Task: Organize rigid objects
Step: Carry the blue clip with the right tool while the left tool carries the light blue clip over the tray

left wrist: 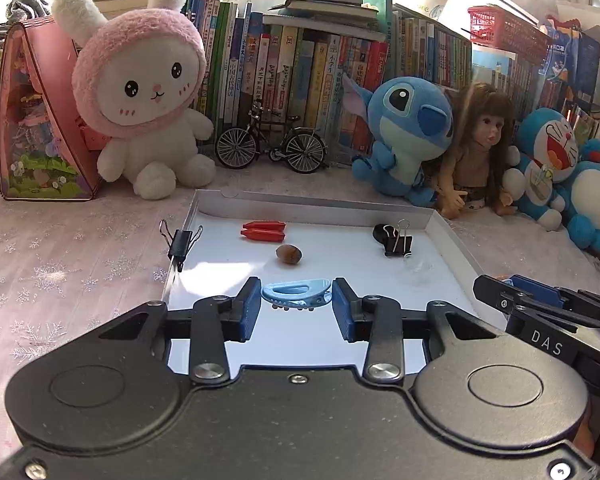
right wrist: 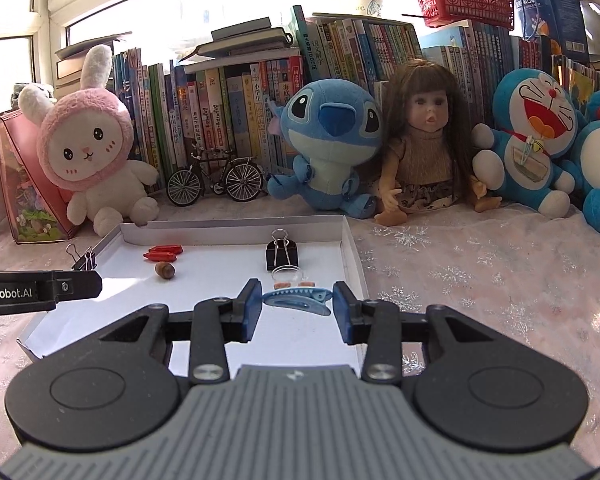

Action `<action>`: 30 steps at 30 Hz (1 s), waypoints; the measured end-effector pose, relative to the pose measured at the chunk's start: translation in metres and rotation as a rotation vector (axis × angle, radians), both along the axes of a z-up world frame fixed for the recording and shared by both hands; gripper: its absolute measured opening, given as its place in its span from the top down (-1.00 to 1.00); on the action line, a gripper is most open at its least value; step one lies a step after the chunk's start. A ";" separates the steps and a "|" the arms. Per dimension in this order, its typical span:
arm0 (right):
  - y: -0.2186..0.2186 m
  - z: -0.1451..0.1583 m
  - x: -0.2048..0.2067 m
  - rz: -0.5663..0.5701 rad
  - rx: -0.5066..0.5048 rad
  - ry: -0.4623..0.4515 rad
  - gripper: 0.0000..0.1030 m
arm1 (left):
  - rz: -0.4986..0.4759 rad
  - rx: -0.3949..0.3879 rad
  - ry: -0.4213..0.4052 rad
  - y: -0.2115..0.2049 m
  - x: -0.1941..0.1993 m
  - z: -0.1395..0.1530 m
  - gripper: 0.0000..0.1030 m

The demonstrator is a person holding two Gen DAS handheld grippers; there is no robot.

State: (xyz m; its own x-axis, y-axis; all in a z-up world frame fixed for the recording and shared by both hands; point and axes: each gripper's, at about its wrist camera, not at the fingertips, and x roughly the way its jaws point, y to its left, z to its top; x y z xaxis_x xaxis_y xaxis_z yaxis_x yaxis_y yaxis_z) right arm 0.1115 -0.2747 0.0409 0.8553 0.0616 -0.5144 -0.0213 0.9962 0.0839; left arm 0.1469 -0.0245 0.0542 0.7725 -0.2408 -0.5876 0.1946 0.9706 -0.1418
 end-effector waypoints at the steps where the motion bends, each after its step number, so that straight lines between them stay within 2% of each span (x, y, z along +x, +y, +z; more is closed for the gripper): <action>1: 0.000 -0.001 0.005 0.007 -0.004 0.010 0.14 | 0.000 0.008 0.008 -0.003 0.006 -0.002 0.28; 7: 0.000 -0.014 0.034 0.039 0.015 0.080 0.15 | 0.016 0.055 0.044 -0.018 0.034 -0.017 0.28; 14: 0.006 -0.026 0.063 0.061 -0.009 0.153 0.14 | 0.028 0.064 0.117 -0.026 0.062 -0.036 0.28; 19: 0.005 -0.031 0.082 0.061 0.023 0.197 0.14 | 0.047 0.067 0.158 -0.027 0.077 -0.046 0.28; 30: 0.003 -0.039 0.105 0.049 0.034 0.217 0.14 | 0.076 0.108 0.128 -0.029 0.096 -0.049 0.28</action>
State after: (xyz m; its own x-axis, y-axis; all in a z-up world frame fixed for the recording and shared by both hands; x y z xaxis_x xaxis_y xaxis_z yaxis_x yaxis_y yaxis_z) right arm 0.2167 -0.2719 0.0024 0.7206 0.1210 -0.6828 -0.0477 0.9910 0.1253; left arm 0.2427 -0.0539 0.0048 0.7036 -0.1147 -0.7013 0.1069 0.9927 -0.0552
